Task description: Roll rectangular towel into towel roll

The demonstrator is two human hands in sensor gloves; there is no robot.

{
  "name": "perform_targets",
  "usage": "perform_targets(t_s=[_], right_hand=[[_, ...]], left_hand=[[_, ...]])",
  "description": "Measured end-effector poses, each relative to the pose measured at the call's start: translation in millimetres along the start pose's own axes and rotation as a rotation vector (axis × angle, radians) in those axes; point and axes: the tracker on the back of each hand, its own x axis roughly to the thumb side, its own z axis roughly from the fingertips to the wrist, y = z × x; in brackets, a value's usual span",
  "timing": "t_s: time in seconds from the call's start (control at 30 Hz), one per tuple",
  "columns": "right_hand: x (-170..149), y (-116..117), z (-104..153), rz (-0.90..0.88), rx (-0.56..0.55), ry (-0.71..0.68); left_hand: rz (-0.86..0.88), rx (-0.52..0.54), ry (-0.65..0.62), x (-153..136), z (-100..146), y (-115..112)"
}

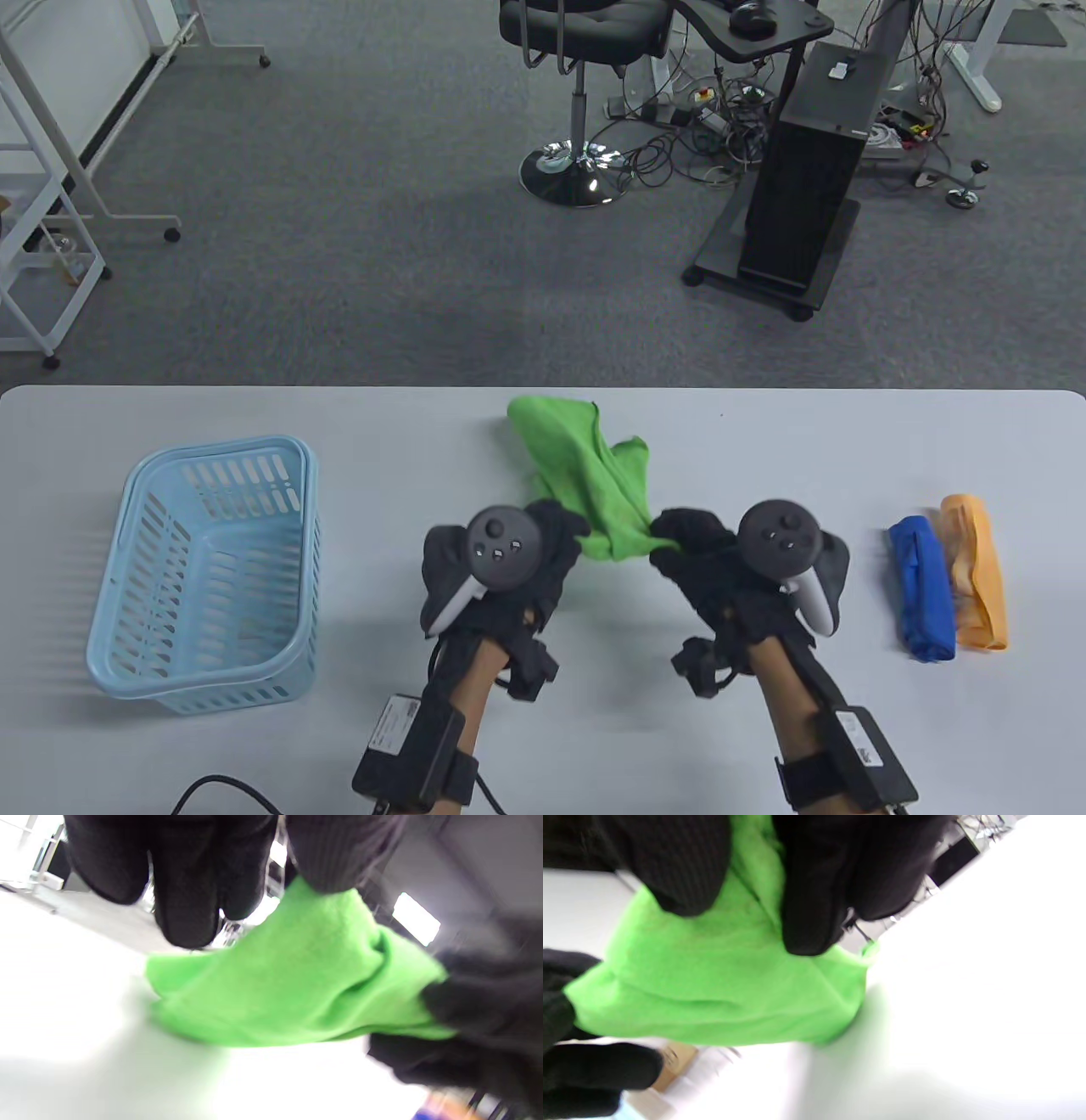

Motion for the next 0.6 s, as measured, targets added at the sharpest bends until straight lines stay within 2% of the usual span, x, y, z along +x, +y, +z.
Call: perform_targets(t_s=[0.03, 0.07, 0.13, 0.2, 0.37, 0.43, 0.53, 0.6], right_hand=[[-15.9, 23.5, 10.7, 0.090, 0.083, 0.011], [-21.0, 32.2, 14.7, 0.141, 0.130, 0.005], [-31.6, 43.1, 24.7, 0.233, 0.259, 0.010], [-33.0, 42.4, 34.6, 0.194, 0.301, 0.045], [-30.8, 28.2, 50.8, 0.342, 0.266, 0.027], [-33.3, 25.5, 56.1, 0.371, 0.245, 0.015], [-41.9, 22.0, 65.0, 0.319, 0.182, 0.002], [-37.9, 21.8, 66.1, 0.261, 0.248, -0.011]], left_hand=[[-0.073, -0.064, 0.025, -8.0, 11.7, -20.9], [-0.117, -0.100, 0.035, -11.9, 18.7, -30.8], [-0.191, -0.176, 0.036, -17.5, 36.3, -47.7], [-0.192, -0.184, 0.041, -18.1, 51.5, -51.4], [-0.092, -0.097, 0.012, -14.5, 65.3, -56.9], [-0.101, -0.115, 0.006, -14.4, 66.6, -61.1], [-0.098, -0.123, -0.004, -13.4, 67.8, -63.4], [-0.088, -0.136, -0.001, -12.5, 66.4, -64.3]])
